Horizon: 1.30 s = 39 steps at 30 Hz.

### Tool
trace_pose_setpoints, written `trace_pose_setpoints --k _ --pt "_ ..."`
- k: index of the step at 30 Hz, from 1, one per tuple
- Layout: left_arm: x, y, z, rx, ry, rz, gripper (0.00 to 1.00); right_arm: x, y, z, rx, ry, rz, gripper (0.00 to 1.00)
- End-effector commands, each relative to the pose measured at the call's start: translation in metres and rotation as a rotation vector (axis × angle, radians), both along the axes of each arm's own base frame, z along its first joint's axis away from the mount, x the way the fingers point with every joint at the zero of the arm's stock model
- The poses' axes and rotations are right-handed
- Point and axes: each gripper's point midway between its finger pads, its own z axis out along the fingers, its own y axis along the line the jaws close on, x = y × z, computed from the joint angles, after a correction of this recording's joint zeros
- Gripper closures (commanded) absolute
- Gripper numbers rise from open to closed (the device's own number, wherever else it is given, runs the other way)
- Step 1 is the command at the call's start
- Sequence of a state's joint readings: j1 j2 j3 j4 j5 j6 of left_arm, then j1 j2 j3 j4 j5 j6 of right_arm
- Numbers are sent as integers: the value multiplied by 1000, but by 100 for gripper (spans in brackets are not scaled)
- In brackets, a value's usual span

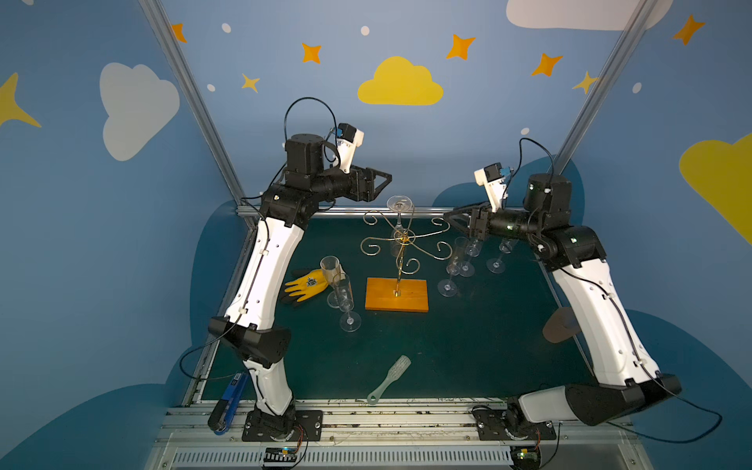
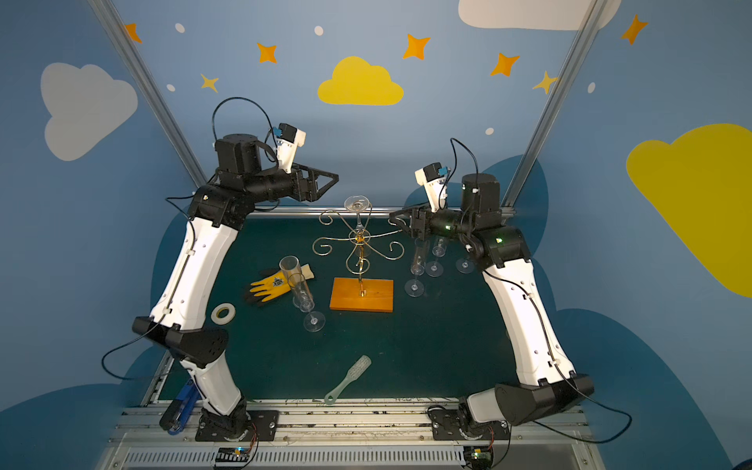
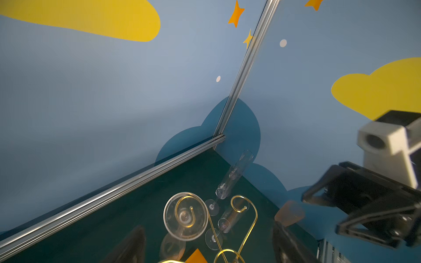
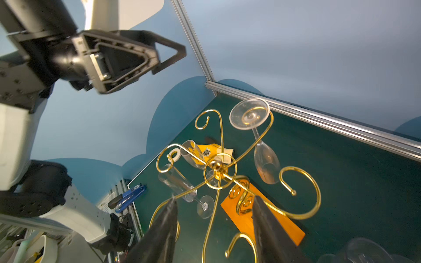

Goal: Take the wine glass off the wine glass rack
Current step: Pick up the wine glass from the wine glass rack.

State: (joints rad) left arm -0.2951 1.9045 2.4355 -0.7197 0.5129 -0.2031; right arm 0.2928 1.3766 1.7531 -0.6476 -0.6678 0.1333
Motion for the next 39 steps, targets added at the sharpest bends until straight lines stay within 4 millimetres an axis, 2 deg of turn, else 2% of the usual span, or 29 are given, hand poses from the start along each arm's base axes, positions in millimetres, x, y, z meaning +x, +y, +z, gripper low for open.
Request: trace_pose_setpoints --k 1,9,16,25,34,39 --pt "8 -6 -23 -6 112 -34 17 -20 -15 5 -18 -62 -27 46" --pt "51 -18 -65 -69 227 -58 22 -64 -39 -13 -53 -49 -77 45" --pt "67 -30 -93 -106 292 -109 26 -88 -52 -30 -109 -20 -98 43" --pt "57 -37 -101 -114 331 -180 38 -96 -59 -33 -123 -13 -116 42" --pt "45 -34 -116 -65 374 -195 48 -97 -59 -33 -115 -7 -116 42" --pt "41 -34 -112 -69 371 -205 54 -98 -59 -33 -116 -12 -119 42"
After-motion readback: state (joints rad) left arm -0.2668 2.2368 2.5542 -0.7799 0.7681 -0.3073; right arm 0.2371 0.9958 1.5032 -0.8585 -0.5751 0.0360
